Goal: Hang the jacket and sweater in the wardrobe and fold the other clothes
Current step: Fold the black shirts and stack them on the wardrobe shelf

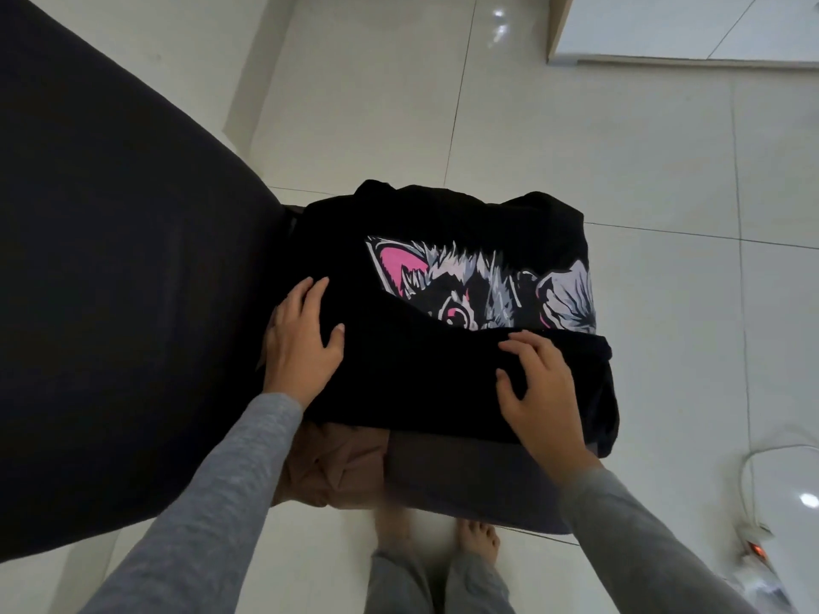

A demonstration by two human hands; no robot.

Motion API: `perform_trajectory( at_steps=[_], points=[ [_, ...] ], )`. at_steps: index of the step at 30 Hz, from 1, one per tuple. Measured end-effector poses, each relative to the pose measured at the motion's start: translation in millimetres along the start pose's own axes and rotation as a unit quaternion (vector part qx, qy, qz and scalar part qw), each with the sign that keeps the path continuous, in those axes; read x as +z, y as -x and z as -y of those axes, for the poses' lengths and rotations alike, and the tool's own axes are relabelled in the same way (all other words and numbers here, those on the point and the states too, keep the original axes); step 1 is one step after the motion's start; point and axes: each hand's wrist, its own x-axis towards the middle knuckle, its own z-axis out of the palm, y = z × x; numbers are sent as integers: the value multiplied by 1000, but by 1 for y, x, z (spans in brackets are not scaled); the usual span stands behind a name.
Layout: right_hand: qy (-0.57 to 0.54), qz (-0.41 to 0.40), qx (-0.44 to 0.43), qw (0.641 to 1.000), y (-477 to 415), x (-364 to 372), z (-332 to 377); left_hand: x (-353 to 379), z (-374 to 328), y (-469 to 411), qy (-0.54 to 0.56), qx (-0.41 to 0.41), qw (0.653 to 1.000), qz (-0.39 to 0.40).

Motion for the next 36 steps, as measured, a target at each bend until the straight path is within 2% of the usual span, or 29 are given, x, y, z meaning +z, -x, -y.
perform_trajectory(
  at_steps=[2,5,9,11,14,17,20,23,27,29,32,34,36],
  points=[
    [11,28,-53,998,-2,12,16,-3,4,-10,17,20,1000,17],
    [31,104,-110,988,-8,32,35,-6,10,-17,115,10,993,25],
    [138,180,-132,965,-14,58,54,-3,19,1,134,-11,991,11],
    [185,158,-110,964,-21,67,64,0,26,13,101,5,995,15],
    [189,93,-78,975,-33,73,69,3,25,32,70,5,998,-1],
    [135,48,-6,990,-51,75,81,5,24,51,18,2,1000,-10],
    [-20,36,101,994,-68,73,91,7,32,58,-28,-20,999,-12],
    [-161,-27,186,969,-86,68,98,4,36,55,-44,-49,997,-36],
    [-216,-95,255,937,-103,63,101,-3,36,50,-43,-52,998,-11],
    [-196,-113,231,946,-99,63,102,-6,34,46,-35,-64,997,-3],
    [-79,-146,86,982,-81,66,104,-13,31,42,-24,-73,997,4],
    [-59,-100,-31,993,-70,70,106,-18,31,39,-8,-64,997,33],
    [-59,4,-99,993,-61,74,109,-19,34,37,-15,-48,997,64]
  ],
)
